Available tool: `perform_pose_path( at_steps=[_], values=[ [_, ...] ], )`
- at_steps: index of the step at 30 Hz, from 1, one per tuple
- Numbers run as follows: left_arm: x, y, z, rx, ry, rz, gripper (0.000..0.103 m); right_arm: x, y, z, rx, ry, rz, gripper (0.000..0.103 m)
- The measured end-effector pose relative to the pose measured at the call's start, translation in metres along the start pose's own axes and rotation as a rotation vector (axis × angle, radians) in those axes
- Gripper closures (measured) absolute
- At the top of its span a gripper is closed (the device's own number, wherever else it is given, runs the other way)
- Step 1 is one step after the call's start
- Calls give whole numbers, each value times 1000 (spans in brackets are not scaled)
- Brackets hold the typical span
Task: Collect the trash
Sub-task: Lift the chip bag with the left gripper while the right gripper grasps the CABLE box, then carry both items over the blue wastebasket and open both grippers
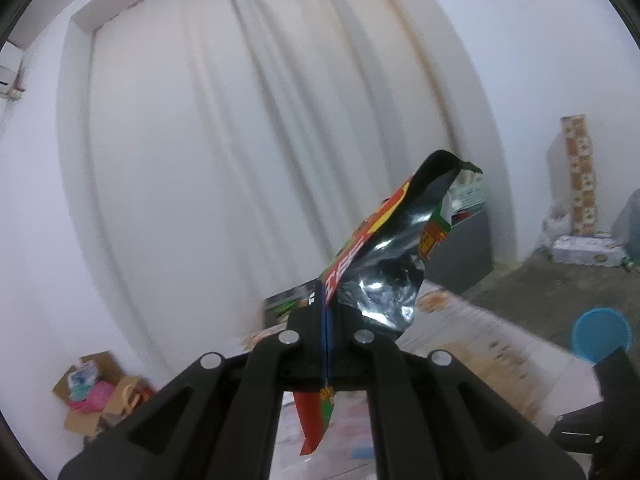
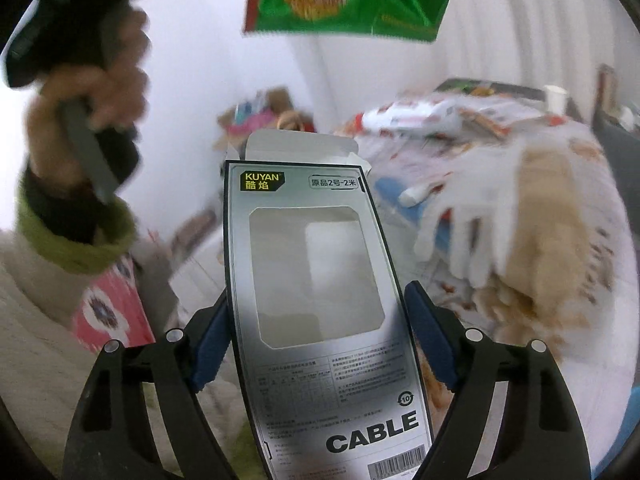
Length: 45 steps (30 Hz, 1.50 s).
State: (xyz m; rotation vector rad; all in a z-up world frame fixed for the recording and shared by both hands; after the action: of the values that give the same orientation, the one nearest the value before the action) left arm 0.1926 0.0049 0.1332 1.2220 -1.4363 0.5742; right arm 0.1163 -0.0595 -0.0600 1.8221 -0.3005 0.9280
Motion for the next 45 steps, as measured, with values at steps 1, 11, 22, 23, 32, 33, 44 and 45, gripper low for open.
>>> perform_pose_path(
  at_steps=[1,11,22,23,32,33,44,45],
  values=[
    [6,-2,7,-21,-2,9,103,-1,10,6,-7,-27,19,26],
    [64,-74,138,-416,6,15,103,-53,139,161,-257,-523,221,26],
    [31,-248,365,-908,247,-501,103,-180,192,314,-498,-1108,235,26],
    [19,-259,384,-906,237,-545,103,-188,188,324,-487,-1152,233,26],
    [-96,-364,532,-877,232,-939,103,-277,125,436,-335,-1619,188,26],
    [-109,-374,542,-868,219,-970,103,-287,121,442,-322,-1651,188,26],
    [-126,-415,579,-841,229,-969,93,-307,97,526,-299,-1800,181,11],
    [-129,-417,580,-833,230,-968,86,-315,100,527,-300,-1815,178,11]
  ],
)
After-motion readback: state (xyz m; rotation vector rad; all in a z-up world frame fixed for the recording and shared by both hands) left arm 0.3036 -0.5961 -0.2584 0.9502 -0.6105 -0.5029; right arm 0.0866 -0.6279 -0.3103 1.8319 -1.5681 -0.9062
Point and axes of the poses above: each gripper's, at about its wrist camera, not at the fingertips, and y roughly against the way its jaws point, z to its right, x to its top, the point moved 9 cm from there along -y, roughly the way its jaws point, and after that the axes turned 14 degrees about -x, right-handed, at the moved point
